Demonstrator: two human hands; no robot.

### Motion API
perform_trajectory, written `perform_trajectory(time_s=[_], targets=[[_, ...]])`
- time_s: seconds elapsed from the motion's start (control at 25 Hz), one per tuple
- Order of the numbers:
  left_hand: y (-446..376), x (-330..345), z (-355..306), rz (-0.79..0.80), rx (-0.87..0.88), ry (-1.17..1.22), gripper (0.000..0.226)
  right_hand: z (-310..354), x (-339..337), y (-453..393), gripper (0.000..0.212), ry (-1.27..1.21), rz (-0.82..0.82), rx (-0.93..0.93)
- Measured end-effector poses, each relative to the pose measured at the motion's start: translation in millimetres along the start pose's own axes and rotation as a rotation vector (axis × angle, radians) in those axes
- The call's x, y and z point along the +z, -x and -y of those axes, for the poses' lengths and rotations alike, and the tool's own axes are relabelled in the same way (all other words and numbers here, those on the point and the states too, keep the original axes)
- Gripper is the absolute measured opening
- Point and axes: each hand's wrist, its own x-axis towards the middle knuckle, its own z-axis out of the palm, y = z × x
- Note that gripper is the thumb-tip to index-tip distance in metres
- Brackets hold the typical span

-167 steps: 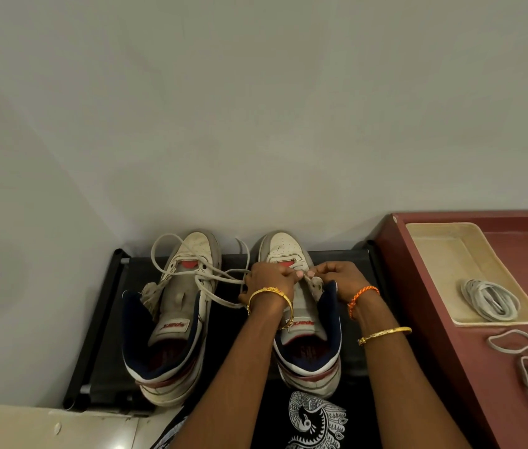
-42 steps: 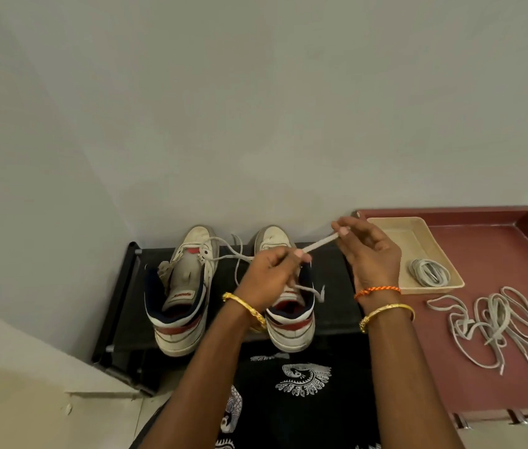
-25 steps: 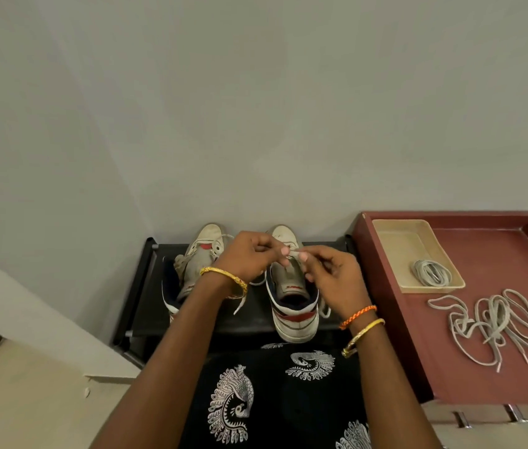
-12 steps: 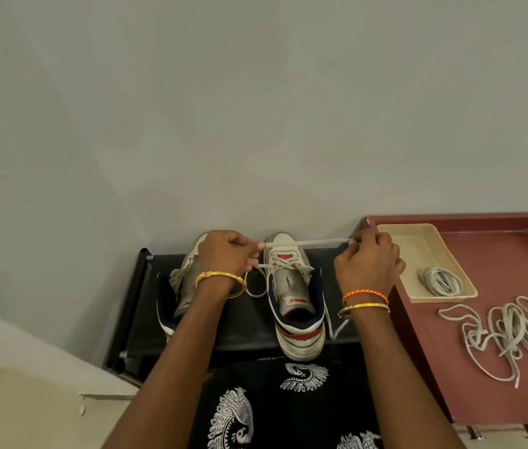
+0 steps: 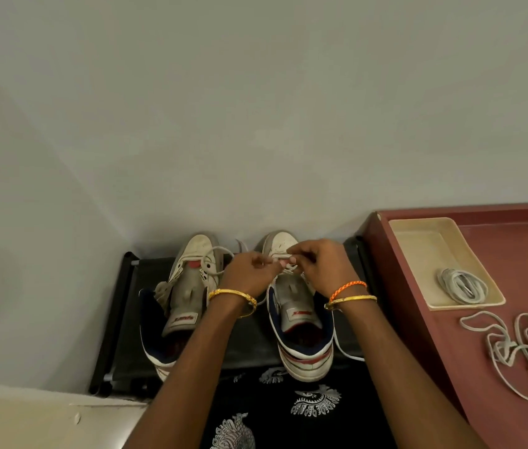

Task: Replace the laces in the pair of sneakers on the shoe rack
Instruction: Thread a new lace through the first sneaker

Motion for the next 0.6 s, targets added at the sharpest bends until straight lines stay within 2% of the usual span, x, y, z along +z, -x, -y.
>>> perform_trajectory(time_s=[0.08,0.28,0.36,0.48,0.6], targets=[[-7.3,16.4,19.3,0.053,-0.061,-0.194,0.025,-12.5,11.3,-4.5,0.014,-0.025,-0.055,0.087],[-7.7,32.6,35.5,-0.172,-0.019,-0.275,0.025,-25.7,39.5,3.2,0.012,0.081,-0.125,0.155],[-12.0,28.4,40.7,-0.156,-0.092,-0.121,0.025,-23.8,42.1,3.6,0.013,0.107,-0.124,0.158],[-14.4,22.3,43.7,-0.113,-0.264,0.222,0.021,-22.3,47.4,0.2,0.012,0.114,-0.037,0.193],[-15.2,21.1,41.9,-0.098,-0.342,0.336,0.019,-18.7,53.7,0.3,0.011,0.129,0.049,0.243]])
